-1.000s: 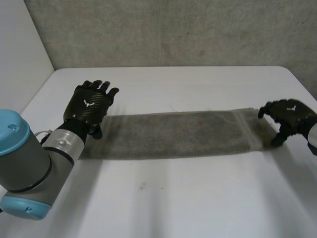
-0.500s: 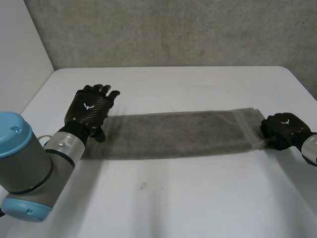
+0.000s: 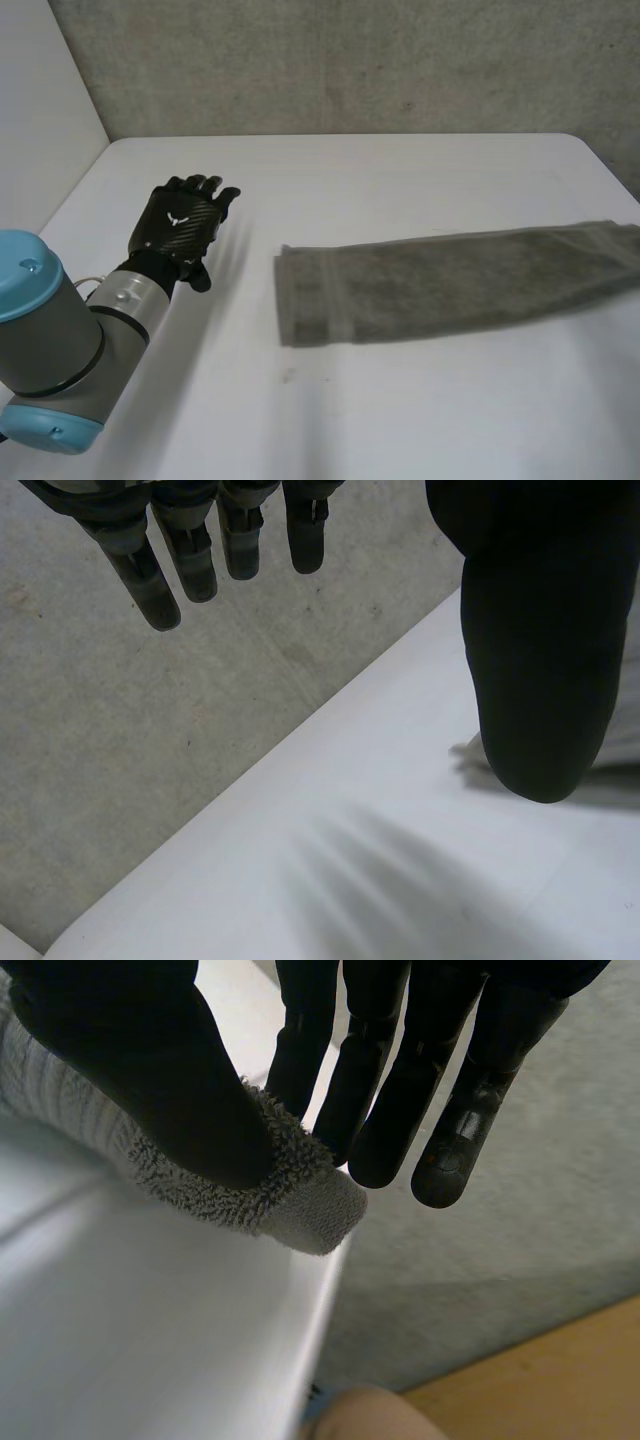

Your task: Fold the towel.

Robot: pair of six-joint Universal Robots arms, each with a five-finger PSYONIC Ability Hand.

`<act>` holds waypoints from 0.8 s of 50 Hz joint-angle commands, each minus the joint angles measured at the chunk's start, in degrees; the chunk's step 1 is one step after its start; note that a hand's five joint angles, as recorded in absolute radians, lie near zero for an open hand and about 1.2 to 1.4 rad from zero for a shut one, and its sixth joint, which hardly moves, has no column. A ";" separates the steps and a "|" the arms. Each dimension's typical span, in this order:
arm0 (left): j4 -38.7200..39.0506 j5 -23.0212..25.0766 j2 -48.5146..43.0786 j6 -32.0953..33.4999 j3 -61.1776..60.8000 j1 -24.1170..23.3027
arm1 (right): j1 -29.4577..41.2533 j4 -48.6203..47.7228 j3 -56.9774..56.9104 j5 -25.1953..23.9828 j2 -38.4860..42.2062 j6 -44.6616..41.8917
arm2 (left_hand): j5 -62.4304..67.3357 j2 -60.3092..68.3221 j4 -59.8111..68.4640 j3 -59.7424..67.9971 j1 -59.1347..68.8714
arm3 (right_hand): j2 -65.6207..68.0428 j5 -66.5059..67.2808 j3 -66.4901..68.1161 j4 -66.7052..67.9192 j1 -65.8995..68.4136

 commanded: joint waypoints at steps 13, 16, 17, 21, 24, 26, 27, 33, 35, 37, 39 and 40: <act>-0.09 -4.35 3.37 -2.46 1.49 -0.17 | 34.59 -4.16 0.56 1.68 -8.83 3.55 | -1.48 0.72 0.57 0.50 0.05 | 12.89 17.81 12.02 11.46 20.36; -0.09 -5.14 3.46 -3.25 2.11 -0.34 | 43.07 -5.03 1.61 1.33 -7.43 2.94 | -1.48 0.72 0.57 0.50 0.05 | 12.89 17.81 12.02 11.46 20.36; -0.09 -5.32 3.46 -3.42 2.28 -0.43 | 46.68 -5.30 1.79 1.16 -5.95 2.76 | -1.48 0.72 0.57 0.50 0.05 | 12.89 17.81 12.02 11.46 20.36; -0.09 -5.50 3.46 -3.43 2.81 -0.61 | 53.13 -5.21 1.88 0.98 -2.42 2.58 | -1.48 0.72 0.57 0.50 0.05 | 12.89 17.81 12.02 11.46 20.36; 0.00 -5.50 3.19 -3.43 3.16 -0.96 | 58.03 -4.86 2.14 1.50 0.90 2.40 | -1.48 0.72 0.57 0.50 0.05 | 12.89 17.81 12.02 11.46 20.36; 0.00 -5.50 2.84 -3.43 3.25 -1.22 | 59.64 -4.68 2.23 1.77 2.42 2.32 | -1.48 0.72 0.57 0.50 0.05 | 12.89 17.81 12.02 11.46 20.36; 0.09 -5.50 2.58 -3.34 3.43 -1.57 | 60.42 -4.68 2.31 1.94 3.11 2.23 | -1.48 0.72 0.57 0.50 0.05 | 12.89 17.81 12.02 11.46 20.36; 0.09 -5.67 0.04 -3.34 5.53 -4.29 | 59.64 -5.03 3.63 2.47 -0.99 4.07 | -1.31 0.89 0.74 0.67 0.22 | -6.95 -2.04 -7.82 -8.39 0.51; 0.18 -5.67 -0.67 -3.34 6.41 -5.08 | 57.90 -5.03 4.33 2.47 -2.66 5.38 | -1.14 1.06 0.91 0.84 0.39 | -32.04 -27.13 -32.92 -33.48 -24.58; 0.18 -5.76 -1.47 -3.34 7.47 -5.97 | 55.24 -4.86 5.39 2.56 -4.09 7.50 | -0.97 1.23 1.08 1.01 0.56 | -57.11 -52.19 -57.98 -58.54 -49.64; 0.18 -5.76 -3.39 -3.42 10.09 -8.16 | 50.25 -4.60 8.10 1.86 -6.54 12.83 | -0.64 1.57 1.41 1.34 0.89 | -57.11 -52.19 -57.98 -58.54 -49.64; 0.18 -5.76 -3.40 -3.43 10.11 -8.17 | 50.23 -4.60 8.12 1.86 -6.55 12.86 | -0.64 1.57 1.41 1.34 0.89 | -57.11 -52.19 -57.98 -58.54 -49.64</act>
